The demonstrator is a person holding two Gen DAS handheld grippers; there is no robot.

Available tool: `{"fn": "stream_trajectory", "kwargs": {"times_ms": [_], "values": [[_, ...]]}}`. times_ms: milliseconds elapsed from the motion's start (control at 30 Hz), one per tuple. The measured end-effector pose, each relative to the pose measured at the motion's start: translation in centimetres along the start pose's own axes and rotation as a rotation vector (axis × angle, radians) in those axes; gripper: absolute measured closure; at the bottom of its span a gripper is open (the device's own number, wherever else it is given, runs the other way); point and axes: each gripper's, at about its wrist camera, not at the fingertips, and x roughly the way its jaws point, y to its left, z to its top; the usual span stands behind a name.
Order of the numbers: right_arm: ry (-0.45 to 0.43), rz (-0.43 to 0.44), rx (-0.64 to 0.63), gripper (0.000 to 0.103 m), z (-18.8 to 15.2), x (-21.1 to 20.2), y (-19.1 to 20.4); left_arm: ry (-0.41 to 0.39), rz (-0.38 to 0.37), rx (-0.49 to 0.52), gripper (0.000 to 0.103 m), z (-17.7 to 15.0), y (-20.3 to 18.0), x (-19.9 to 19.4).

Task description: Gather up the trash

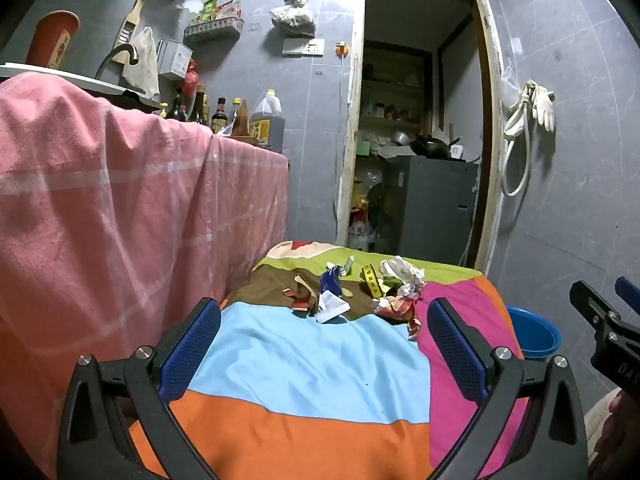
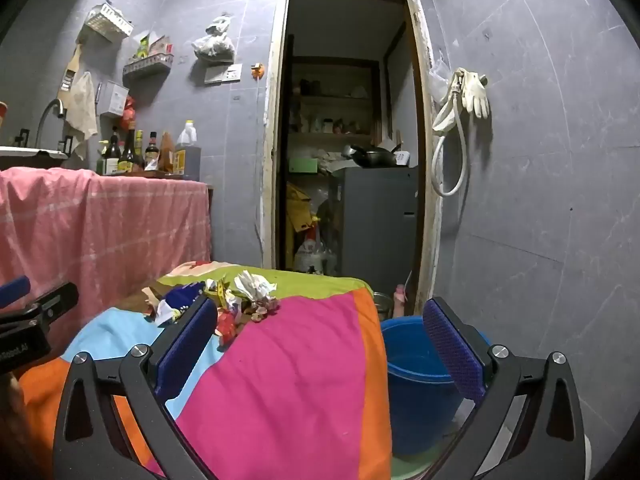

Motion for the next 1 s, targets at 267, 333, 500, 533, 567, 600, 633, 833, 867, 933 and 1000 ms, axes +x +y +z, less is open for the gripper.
{"fn": "stream_trajectory", "kwargs": {"times_ms": [267,333,500,533,567,600,633,833,867,933,1000], "values": [[0.006,0.000,0.002,0.000,-0.02,0.04,0.04,0.000,-0.001,-0.004,0.002,0.00,-0.01,0.03],[0.007,0.000,0.001,0.000,-0.03,0.02,0.04,0.002,-0.001,-0.006,0.002,0.01,-0.02,0.06],[0.008,0.000,0.000,0.000,-0.06,0.03,0.11,0.006,0.000,-0.010,0.002,-0.05,-0.16,0.16],[0.008,-0.002,0.000,0.000,-0.05,0.03,0.12,0.007,0.001,-0.010,0.002,-0.22,-0.01,0.30],[0.008,-0.001,0.000,0.000,-0.03,0.04,0.14,0.007,0.001,-0.010,0.002,-0.29,-0.02,0.36],[0.008,-0.001,-0.001,0.000,-0.03,0.04,0.15,0.006,0.000,-0.011,0.002,-0.31,0.01,0.38],[0.009,-0.001,-0.001,0.000,-0.03,0.02,0.15,0.007,-0.001,-0.012,0.002,-0.26,0.08,0.38],[0.010,-0.001,-0.001,0.000,-0.04,0.02,0.11,0.008,0.000,-0.014,0.002,-0.25,0.08,0.38],[0.010,-0.001,-0.001,0.000,-0.04,0.01,0.11,0.008,-0.001,-0.014,0.002,-0.27,0.08,0.41],[0.010,-0.002,-0.001,0.000,-0.02,0.02,0.11,0.009,-0.001,-0.014,0.002,-0.26,0.08,0.41],[0.010,-0.002,-0.002,0.000,-0.03,0.01,0.11,0.008,-0.001,-0.014,0.002,-0.30,0.07,0.43]]}}
